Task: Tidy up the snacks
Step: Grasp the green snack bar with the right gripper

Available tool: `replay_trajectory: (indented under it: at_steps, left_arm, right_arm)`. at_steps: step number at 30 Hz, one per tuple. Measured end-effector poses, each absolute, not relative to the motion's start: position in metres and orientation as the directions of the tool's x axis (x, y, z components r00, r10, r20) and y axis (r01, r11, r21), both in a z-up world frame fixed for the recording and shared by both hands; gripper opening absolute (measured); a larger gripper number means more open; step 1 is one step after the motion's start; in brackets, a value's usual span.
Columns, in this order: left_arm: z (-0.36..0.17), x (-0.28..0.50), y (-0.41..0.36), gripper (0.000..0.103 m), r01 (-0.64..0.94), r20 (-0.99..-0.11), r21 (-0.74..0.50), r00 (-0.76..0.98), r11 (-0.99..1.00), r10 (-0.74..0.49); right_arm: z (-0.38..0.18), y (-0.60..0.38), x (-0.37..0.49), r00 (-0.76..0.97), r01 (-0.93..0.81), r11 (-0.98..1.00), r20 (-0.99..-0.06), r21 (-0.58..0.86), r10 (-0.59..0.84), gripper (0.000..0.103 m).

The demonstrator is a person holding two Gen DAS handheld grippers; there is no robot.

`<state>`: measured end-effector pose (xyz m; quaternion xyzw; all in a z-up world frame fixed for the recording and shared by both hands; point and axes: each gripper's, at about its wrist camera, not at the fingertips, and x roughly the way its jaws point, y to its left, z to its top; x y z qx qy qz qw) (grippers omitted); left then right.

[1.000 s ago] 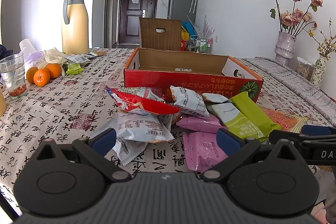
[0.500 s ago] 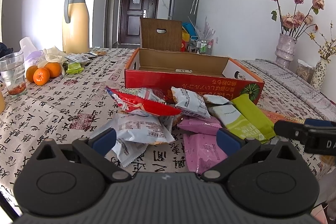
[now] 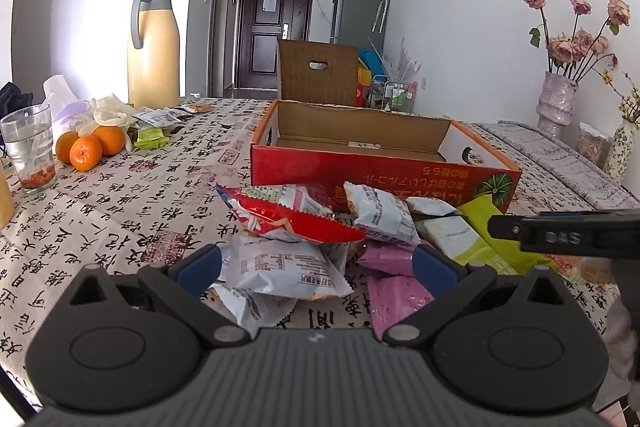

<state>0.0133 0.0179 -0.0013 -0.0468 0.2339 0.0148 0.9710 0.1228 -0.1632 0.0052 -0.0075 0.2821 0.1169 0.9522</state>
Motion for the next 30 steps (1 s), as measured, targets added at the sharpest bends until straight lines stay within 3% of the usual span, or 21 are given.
replay_trajectory:
  at_steps: [5, 16, 20, 30]
  left_arm:
    - [-0.005, 0.019, 0.023, 0.103, -0.060, -0.466, -0.095, 0.885, 0.994, 0.009]
    - [-0.010, 0.024, 0.028, 0.103, -0.057, -0.483, -0.107, 0.876, 0.993, -0.002]
    - [-0.011, 0.025, 0.029, 0.103, -0.060, -0.488, -0.108, 0.873, 0.992, 0.000]
    - [-0.014, 0.036, 0.036, 0.103, -0.105, -0.532, -0.078, 0.845, 0.991, 0.048]
  right_arm:
    - [-0.003, -0.153, 0.146, 0.788, -0.218, 0.976, -0.588, 0.010, 0.182, 0.049]
    - [-0.018, -0.136, 0.151, 0.767, -0.258, 0.955, -0.631, -0.145, 0.112, 0.046]
    - [-0.017, -0.134, 0.148, 0.769, -0.276, 0.939, -0.633, -0.204, 0.089, 0.038]
    - [-0.002, -0.149, 0.135, 0.806, -0.253, 0.958, -0.577, -0.136, 0.131, 0.036]
